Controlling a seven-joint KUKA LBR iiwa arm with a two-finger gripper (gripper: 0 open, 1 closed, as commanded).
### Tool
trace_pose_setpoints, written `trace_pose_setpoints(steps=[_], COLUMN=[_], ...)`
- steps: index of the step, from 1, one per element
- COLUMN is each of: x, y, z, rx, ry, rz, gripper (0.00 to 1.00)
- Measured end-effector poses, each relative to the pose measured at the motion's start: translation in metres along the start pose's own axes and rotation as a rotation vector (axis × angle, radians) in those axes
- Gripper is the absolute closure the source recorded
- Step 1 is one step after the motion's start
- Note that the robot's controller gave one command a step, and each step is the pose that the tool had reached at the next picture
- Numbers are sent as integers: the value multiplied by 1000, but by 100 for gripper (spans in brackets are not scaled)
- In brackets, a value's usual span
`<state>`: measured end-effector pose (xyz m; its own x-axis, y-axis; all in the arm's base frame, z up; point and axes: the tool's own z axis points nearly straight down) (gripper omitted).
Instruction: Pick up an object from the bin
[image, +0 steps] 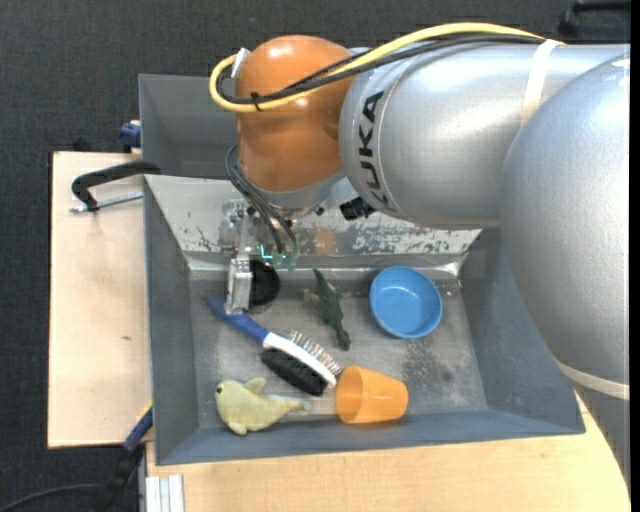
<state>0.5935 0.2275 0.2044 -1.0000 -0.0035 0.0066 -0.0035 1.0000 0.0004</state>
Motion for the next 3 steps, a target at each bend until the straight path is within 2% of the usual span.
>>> trace_pose_setpoints(steps=[1,2,3], x=[-10,74,88], y=[-54,-45,-90], z=[116,103,101], rx=[-5,-3,0], ry=[-19,-7,-5], rz=[-52,48,181], gripper=[0,0,0])
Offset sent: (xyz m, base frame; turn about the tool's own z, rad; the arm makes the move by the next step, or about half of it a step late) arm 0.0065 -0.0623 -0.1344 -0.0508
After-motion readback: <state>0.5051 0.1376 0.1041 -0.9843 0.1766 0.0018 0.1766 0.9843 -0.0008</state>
